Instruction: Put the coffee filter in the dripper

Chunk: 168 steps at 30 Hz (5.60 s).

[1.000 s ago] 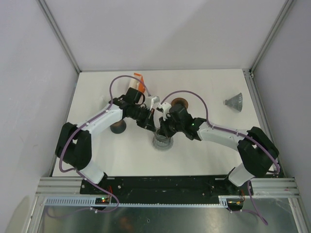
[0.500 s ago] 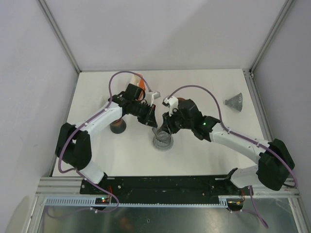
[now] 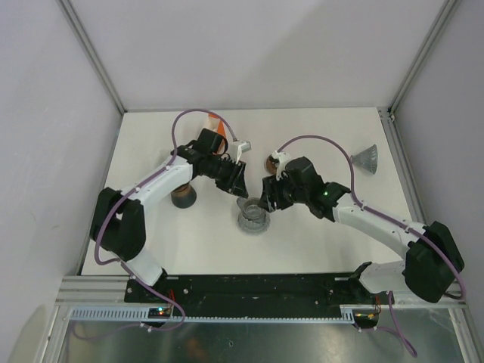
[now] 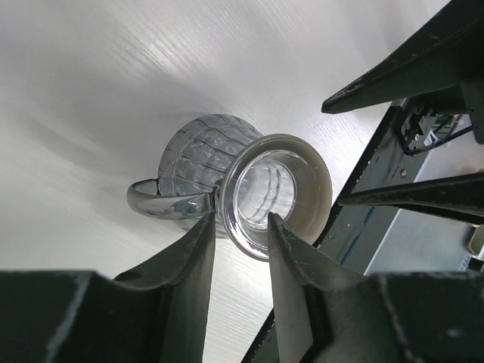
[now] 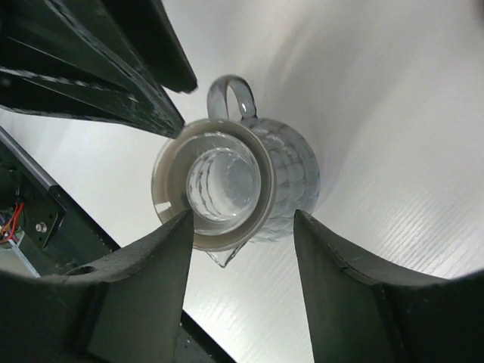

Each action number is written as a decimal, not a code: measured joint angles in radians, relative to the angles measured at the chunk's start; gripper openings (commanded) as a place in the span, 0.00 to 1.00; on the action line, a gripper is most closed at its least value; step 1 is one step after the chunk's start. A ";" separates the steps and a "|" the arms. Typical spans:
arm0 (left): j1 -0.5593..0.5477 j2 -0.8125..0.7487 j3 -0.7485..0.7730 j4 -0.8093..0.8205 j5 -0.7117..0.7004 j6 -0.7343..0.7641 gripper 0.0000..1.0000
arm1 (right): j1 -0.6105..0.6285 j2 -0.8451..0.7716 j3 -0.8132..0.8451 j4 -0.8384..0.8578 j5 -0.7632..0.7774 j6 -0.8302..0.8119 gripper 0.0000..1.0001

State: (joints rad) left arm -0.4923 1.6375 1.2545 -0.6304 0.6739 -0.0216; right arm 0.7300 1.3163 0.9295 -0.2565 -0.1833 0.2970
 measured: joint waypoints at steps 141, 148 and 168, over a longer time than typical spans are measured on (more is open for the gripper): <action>-0.094 -0.047 -0.175 0.126 -0.175 0.064 0.32 | 0.025 0.135 -0.296 0.648 0.036 0.055 0.00; -0.082 -0.047 -0.169 0.122 -0.183 0.078 0.33 | 0.024 0.161 -0.297 0.682 0.044 0.077 0.00; -0.037 -0.047 -0.144 0.104 -0.217 0.100 0.38 | 0.028 0.263 -0.296 0.850 0.082 0.113 0.00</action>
State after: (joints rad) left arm -0.5293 1.5902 1.1107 -0.5266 0.4568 0.0780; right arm 0.7582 1.5795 0.6334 0.5934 -0.1009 0.4099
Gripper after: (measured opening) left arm 0.365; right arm 0.172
